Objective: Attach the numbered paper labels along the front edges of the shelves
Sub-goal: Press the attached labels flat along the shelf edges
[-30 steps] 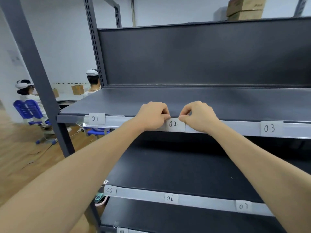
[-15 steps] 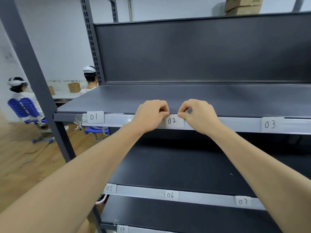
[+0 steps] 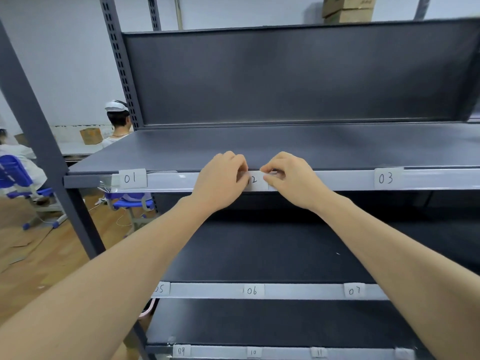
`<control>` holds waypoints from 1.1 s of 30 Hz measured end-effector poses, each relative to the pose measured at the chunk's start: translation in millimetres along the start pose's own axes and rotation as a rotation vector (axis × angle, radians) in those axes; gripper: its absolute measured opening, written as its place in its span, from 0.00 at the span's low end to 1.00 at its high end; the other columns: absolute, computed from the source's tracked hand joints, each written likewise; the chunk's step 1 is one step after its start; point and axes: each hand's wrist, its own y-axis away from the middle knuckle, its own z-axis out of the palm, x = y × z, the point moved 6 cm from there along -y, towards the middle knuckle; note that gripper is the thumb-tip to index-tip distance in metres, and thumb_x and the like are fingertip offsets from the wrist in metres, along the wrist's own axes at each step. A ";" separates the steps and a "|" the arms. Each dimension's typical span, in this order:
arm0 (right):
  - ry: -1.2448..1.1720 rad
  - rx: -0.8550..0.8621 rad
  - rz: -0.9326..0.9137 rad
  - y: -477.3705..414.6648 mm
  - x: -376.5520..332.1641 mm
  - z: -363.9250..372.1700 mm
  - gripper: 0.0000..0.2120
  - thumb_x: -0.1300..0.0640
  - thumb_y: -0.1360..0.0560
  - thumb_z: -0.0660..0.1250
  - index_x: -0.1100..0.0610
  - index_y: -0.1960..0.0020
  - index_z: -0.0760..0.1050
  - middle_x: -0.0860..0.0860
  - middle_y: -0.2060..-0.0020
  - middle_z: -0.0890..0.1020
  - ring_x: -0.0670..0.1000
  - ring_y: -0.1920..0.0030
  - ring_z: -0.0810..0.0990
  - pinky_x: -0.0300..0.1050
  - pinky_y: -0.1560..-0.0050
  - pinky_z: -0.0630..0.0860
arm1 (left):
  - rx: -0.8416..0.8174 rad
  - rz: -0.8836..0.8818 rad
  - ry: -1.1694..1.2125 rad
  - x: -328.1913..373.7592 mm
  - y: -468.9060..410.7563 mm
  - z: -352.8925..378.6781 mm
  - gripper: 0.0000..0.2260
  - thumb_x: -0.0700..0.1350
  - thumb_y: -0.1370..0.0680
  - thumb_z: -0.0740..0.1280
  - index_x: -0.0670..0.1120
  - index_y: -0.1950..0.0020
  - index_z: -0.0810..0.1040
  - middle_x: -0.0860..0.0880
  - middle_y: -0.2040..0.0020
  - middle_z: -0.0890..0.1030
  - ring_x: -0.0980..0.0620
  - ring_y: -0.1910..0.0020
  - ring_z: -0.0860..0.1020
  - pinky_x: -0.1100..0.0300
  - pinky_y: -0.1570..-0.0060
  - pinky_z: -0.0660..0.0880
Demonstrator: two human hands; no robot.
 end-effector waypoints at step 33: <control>0.322 -0.397 0.231 363.7 217.4 -79.2 0.32 0.44 0.23 0.59 0.51 0.22 0.55 0.53 0.22 0.51 0.52 0.22 0.47 0.50 0.26 0.51 | -0.656 -0.217 -0.230 292.9 228.8 167.6 0.33 0.59 0.20 0.53 0.44 0.21 0.48 0.44 0.20 0.47 0.45 0.21 0.43 0.49 0.24 0.44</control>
